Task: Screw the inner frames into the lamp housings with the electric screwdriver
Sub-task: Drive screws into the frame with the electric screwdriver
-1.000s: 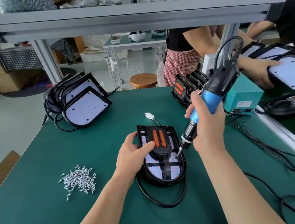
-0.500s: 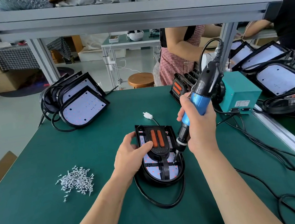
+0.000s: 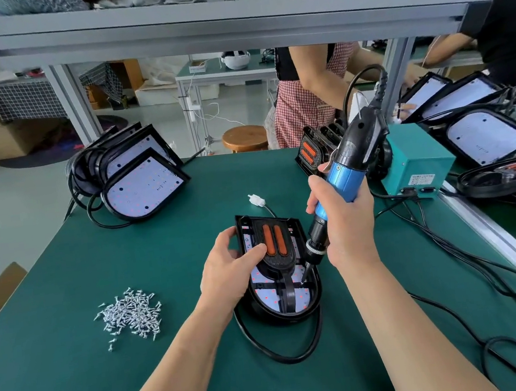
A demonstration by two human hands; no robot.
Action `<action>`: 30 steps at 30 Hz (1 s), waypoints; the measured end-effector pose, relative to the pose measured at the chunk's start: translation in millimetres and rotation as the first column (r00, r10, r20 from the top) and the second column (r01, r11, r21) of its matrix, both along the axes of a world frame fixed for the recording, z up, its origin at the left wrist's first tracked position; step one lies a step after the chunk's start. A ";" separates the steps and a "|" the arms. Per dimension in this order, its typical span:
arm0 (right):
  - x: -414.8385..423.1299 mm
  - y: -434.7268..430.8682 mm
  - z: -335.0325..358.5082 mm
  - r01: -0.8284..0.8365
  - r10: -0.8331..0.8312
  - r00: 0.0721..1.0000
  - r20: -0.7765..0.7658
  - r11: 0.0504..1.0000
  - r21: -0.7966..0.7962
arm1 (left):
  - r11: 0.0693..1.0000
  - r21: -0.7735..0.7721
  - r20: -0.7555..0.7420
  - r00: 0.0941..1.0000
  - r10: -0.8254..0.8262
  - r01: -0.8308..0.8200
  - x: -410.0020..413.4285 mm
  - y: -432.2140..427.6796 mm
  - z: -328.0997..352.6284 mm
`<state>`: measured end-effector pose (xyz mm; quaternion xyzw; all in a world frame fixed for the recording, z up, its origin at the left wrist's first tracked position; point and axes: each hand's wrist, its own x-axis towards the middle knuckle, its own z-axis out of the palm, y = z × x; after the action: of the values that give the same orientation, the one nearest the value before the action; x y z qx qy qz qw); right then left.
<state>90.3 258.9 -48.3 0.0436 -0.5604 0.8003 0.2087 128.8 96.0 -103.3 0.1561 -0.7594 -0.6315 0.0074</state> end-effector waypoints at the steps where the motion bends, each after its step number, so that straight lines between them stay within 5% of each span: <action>1: -0.4 0.6 0.2 0.004 -0.004 1.000 0.002 1.000 -0.005 | 1.000 0.001 -0.003 1.000 0.002 -0.002 -0.4 0.2 -0.4; 18: -7.0 4.0 -6.6 -0.085 0.085 0.996 0.006 0.996 0.028 | 1.000 0.029 -0.012 1.000 0.008 -0.007 -1.7 0.5 -10.4; 30: -1.8 26.8 6.6 -0.008 0.015 1.000 0.023 0.959 -0.284 | 0.999 0.015 0.014 0.999 -0.030 0.029 -1.2 -4.2 -6.6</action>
<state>88.5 285.7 -41.6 0.0062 -0.4419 0.8742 0.2012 127.5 91.7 -109.9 0.1494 -0.7569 -0.6362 -0.0085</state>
